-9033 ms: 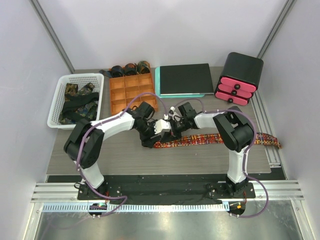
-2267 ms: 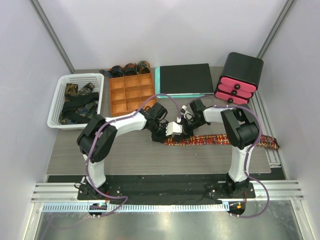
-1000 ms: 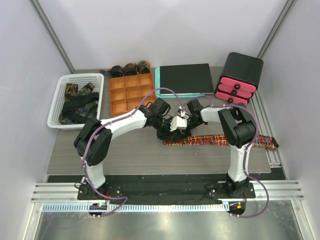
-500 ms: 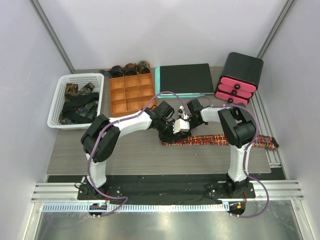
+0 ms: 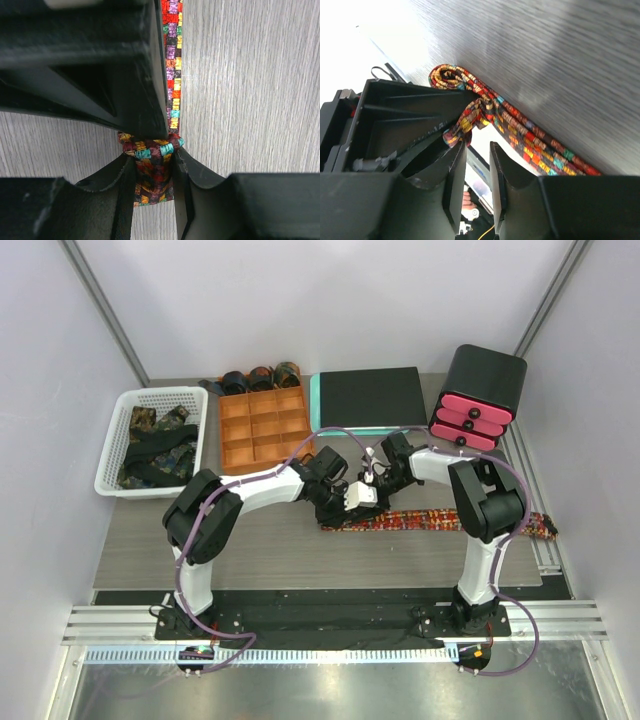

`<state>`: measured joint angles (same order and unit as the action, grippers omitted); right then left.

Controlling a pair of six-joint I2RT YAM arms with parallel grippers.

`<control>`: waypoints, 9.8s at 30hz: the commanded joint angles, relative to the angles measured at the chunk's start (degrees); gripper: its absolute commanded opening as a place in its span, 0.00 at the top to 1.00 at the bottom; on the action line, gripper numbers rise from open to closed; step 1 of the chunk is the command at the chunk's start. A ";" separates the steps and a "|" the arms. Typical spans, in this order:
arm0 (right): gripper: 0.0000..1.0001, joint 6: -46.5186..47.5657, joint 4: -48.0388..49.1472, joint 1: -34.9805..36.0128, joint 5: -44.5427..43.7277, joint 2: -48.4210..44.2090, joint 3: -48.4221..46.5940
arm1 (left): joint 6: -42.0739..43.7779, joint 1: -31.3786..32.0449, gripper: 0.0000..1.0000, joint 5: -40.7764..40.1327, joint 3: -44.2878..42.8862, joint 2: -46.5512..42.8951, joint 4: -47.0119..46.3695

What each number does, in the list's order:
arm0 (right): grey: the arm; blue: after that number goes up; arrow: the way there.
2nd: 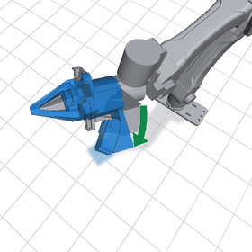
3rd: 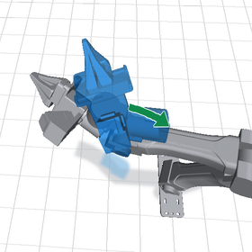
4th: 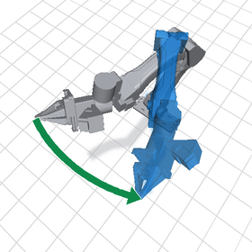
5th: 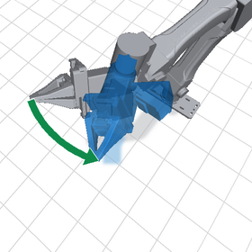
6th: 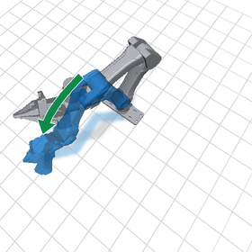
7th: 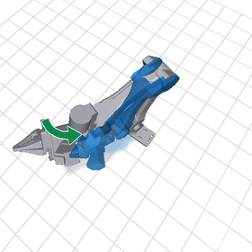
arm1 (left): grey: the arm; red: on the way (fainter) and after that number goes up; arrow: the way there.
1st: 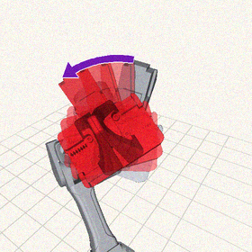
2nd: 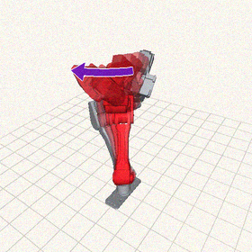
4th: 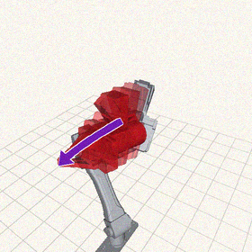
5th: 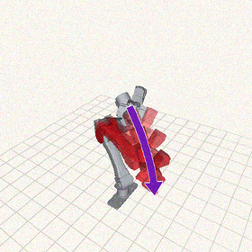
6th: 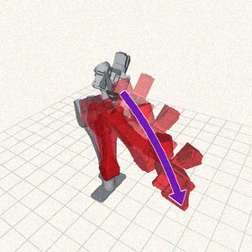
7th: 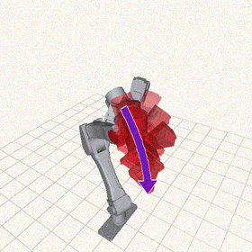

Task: Roll the ties
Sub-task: Roll the tie at the center of the board.

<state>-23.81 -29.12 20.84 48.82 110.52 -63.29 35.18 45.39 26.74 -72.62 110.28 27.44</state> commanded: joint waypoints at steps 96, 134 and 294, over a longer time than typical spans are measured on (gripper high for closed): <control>0.41 32.57 -15.88 -8.71 -14.09 -8.03 -10.55 | 6.48 -0.74 0.80 -1.43 3.89 0.11 0.95; 0.38 91.84 -2.79 -8.01 -24.11 -23.07 20.04 | 4.55 -1.88 0.82 -2.40 0.73 0.55 3.76; 0.50 -32.52 61.99 -0.01 -13.84 -15.07 29.36 | 2.09 -4.78 0.83 -0.99 -3.67 2.57 6.75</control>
<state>-52.10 25.54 19.33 36.34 93.82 -32.69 37.87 40.73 25.28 -75.57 111.63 34.59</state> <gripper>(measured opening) 0.533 0.275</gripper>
